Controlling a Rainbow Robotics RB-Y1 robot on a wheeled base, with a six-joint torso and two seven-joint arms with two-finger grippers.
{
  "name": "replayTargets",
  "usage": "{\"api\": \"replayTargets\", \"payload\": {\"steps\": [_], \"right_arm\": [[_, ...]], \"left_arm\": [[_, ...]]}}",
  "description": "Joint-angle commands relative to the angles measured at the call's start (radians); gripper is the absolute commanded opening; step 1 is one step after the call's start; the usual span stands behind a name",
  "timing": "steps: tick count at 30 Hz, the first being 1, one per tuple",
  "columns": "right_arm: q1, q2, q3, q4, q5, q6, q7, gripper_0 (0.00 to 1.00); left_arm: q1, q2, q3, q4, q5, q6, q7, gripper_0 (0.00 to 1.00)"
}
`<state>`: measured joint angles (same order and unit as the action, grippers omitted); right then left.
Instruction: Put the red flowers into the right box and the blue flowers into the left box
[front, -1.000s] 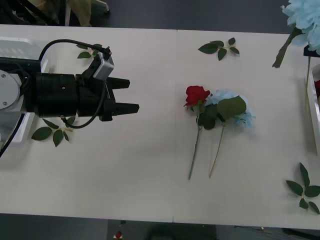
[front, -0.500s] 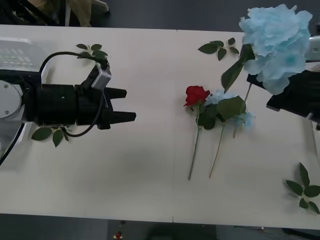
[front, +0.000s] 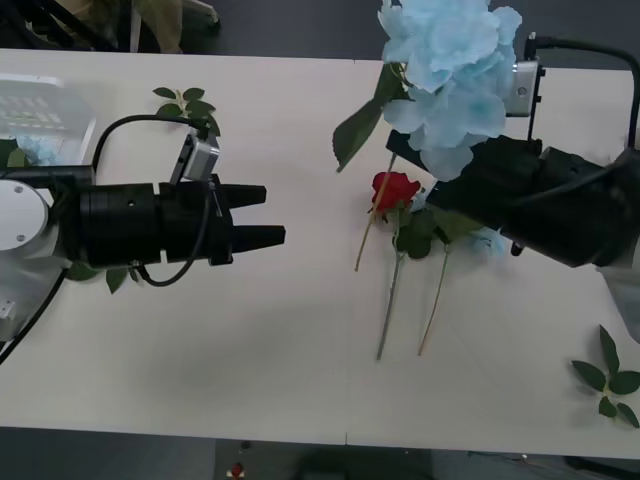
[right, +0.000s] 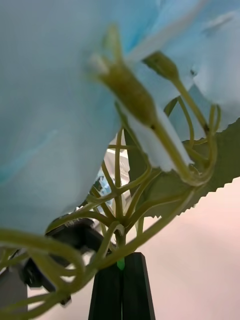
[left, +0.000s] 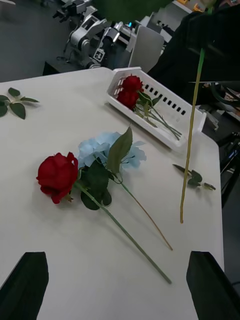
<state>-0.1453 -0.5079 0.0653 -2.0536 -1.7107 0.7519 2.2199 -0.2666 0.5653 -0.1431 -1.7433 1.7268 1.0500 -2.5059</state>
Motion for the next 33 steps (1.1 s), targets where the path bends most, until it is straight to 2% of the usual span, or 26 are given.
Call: {"api": "replayTargets", "payload": {"steps": [1,8,17,19,21,23,26,29,30,33], "right_arm": [[-0.054,0.037,0.03,-0.003,-0.001,-0.031,-0.031,0.0],[-0.097,0.055,0.074,0.044,-0.001,-0.036,-0.026,0.0],[-0.142,0.046,0.105,0.098,0.003,-0.033,-0.023,0.0],[-0.148,0.046,0.103,0.104,0.003,-0.033,-0.026,0.0],[-0.155,0.045,0.105,0.113,0.003,-0.033,-0.026,0.0],[-0.162,0.045,0.105,0.116,0.002,-0.033,-0.026,0.0],[-0.165,0.043,0.105,0.119,0.003,-0.033,-0.029,0.0],[-0.165,0.04,0.105,0.122,0.003,-0.033,-0.031,0.0],[-0.165,0.04,0.105,0.122,0.003,-0.033,-0.029,0.0],[-0.165,0.039,0.105,0.122,0.002,-0.033,-0.029,0.0]], "left_arm": [[-0.056,-0.05,-0.05,0.024,0.011,-0.041,-0.033,0.81],[-0.102,-0.119,-0.081,0.077,0.027,-0.045,-0.033,0.8],[-0.106,-0.128,-0.095,0.076,0.056,-0.047,-0.034,0.79],[-0.108,-0.131,-0.095,0.077,0.056,-0.051,-0.034,0.71],[-0.108,-0.136,-0.095,0.077,0.053,-0.053,-0.034,0.56],[-0.108,-0.136,-0.098,0.076,0.051,-0.054,-0.033,0.55],[-0.108,-0.136,-0.101,0.077,0.051,-0.058,-0.034,0.34],[-0.109,-0.136,-0.105,0.076,0.051,-0.062,-0.033,0.33],[-0.112,-0.136,-0.108,0.077,0.051,-0.064,-0.031,0.28],[-0.114,-0.136,-0.113,0.077,0.051,-0.073,-0.028,0.0]]}}
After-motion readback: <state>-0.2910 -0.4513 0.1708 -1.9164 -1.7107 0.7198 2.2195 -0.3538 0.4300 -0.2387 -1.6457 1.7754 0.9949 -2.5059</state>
